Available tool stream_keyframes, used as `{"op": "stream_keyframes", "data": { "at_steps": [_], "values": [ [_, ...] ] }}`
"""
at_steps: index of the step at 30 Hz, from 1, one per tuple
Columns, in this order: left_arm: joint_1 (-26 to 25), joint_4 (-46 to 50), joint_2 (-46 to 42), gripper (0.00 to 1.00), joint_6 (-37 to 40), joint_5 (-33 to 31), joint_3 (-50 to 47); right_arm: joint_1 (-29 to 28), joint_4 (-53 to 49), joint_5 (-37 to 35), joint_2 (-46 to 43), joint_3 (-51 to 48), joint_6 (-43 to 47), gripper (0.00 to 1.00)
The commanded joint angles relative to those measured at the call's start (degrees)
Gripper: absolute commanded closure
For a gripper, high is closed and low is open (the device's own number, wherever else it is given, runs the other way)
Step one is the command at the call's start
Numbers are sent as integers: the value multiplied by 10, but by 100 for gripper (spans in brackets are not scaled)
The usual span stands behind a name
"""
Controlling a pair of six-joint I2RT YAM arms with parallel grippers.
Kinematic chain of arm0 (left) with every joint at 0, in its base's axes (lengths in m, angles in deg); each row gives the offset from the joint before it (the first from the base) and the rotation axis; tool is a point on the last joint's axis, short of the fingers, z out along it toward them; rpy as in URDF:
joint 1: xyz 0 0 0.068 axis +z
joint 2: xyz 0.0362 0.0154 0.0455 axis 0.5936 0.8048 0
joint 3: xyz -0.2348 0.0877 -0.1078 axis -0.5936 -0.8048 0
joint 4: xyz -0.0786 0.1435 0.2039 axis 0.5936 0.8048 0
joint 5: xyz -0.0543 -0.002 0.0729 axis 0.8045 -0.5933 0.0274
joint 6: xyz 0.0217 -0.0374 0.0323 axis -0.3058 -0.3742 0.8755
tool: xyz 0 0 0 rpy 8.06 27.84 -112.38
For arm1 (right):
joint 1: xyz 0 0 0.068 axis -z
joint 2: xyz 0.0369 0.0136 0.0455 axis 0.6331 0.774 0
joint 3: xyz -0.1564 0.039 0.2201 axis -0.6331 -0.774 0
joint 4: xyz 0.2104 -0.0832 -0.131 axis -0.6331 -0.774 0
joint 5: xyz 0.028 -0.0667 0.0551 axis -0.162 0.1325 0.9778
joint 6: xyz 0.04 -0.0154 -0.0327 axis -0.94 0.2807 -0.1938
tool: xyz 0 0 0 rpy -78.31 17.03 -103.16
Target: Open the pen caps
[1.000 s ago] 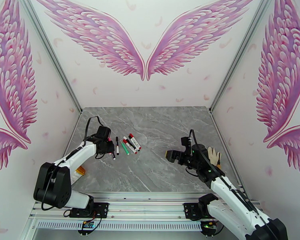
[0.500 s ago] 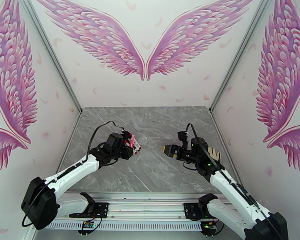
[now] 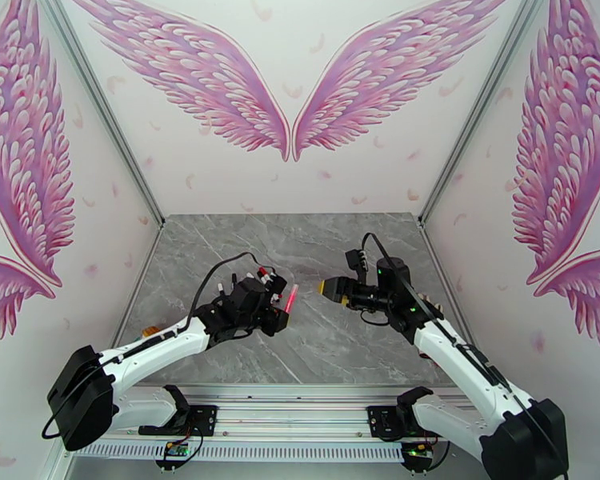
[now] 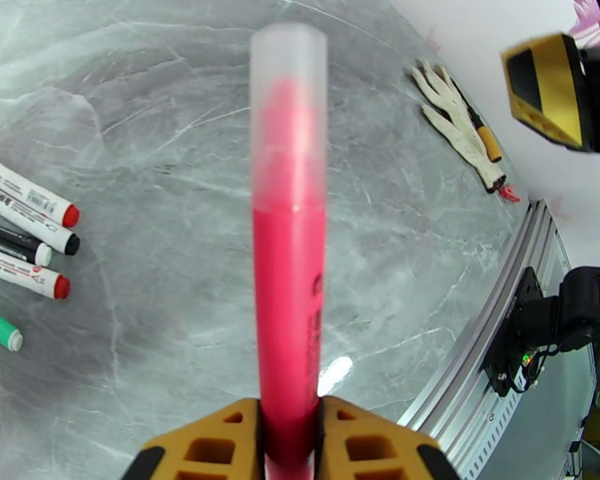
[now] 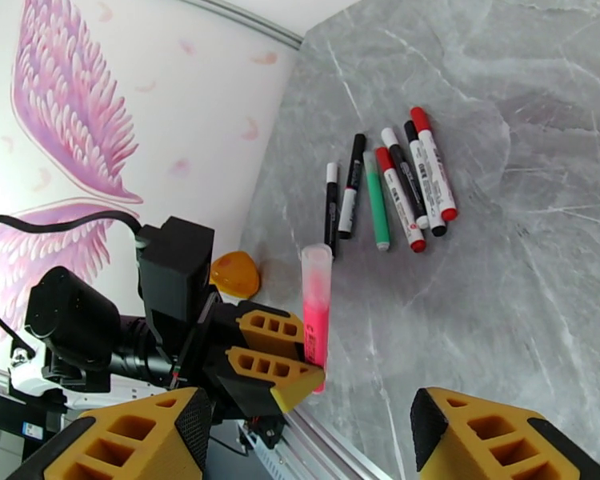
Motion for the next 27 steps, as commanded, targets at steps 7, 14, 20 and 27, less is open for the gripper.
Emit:
{"op": "stream_keyframes", "data": {
  "at_steps": [7,14,20,27],
  "values": [
    [-24,-2,7,78,6,16,42,-13,15,32,64,38,4,36],
    [-33,3,18,78,4,20,52,-43,17,24,100,60,9,40],
    [-43,-1,23,78,1,24,55,-63,22,19,125,73,10,45],
    [-46,-2,20,78,-3,25,59,-73,18,6,136,81,17,56]
  ]
}}
